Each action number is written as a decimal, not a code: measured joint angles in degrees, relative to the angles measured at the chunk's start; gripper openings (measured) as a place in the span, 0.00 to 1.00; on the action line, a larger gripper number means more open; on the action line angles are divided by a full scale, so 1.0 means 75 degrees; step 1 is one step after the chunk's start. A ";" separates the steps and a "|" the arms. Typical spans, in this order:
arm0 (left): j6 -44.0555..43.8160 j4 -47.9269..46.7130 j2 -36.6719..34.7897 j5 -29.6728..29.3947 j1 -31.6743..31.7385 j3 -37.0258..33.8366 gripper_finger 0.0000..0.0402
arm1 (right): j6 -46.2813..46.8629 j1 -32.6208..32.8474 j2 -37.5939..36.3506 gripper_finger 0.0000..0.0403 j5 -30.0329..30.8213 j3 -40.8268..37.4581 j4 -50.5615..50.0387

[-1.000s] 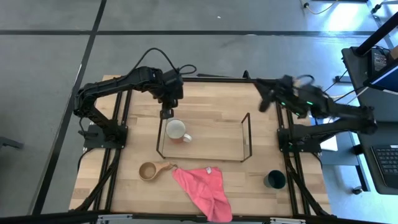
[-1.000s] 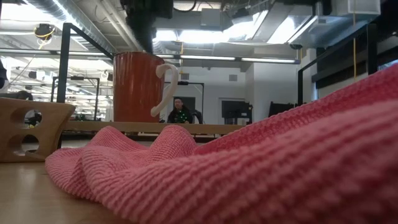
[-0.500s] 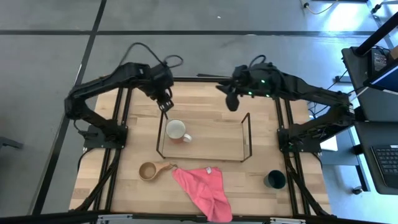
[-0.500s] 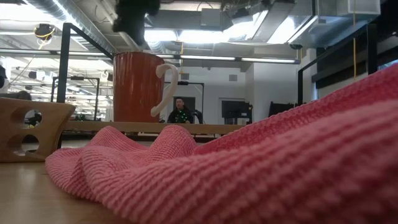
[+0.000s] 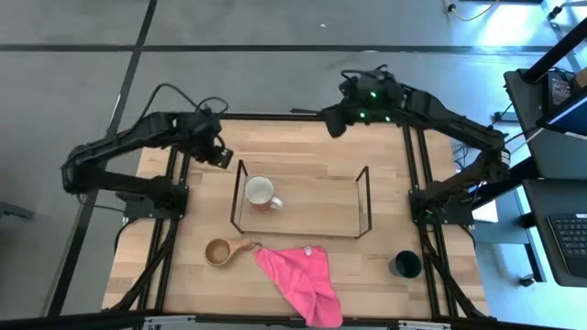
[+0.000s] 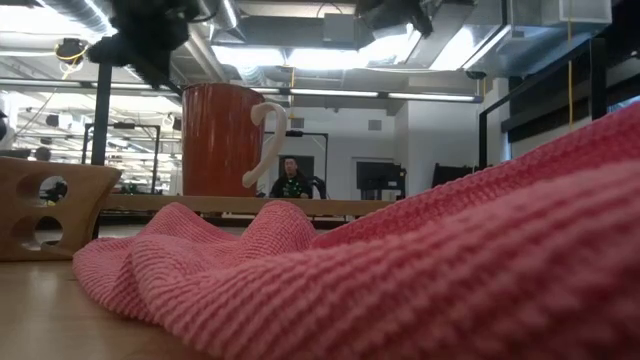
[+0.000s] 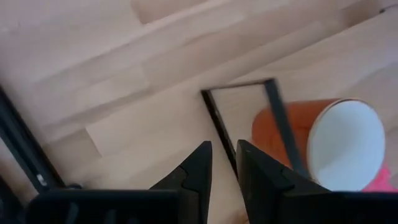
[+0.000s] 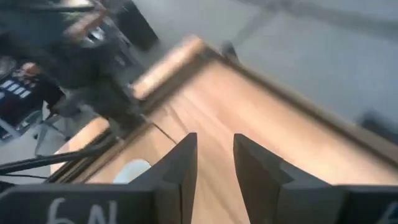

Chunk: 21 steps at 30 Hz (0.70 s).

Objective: Stack small to large cups/mugs on shelf
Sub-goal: Adjust the orange mug on the shelf

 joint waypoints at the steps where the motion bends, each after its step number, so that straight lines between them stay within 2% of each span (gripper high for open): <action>1: -0.0175 0.0061 -0.0167 -0.0047 -0.0064 -0.0175 0.17 | 0.0218 -0.0114 0.0069 0.26 -0.0205 0.0000 -0.0085; 5: -0.0665 0.0138 -0.0651 -0.0492 -0.0253 -0.0497 0.17 | 0.0624 -0.0393 0.0207 0.26 -0.0696 0.0000 -0.0153; 12: -0.0923 0.0330 -0.1255 -0.1004 -0.0286 -0.0608 0.17 | 0.0714 -0.0496 0.0340 0.26 -0.0322 0.0003 0.0718; 21: -0.0990 0.0510 -0.1451 -0.1062 -0.0286 -0.0608 0.17 | 0.0725 -0.0496 0.0355 0.26 -0.0289 0.0003 0.0825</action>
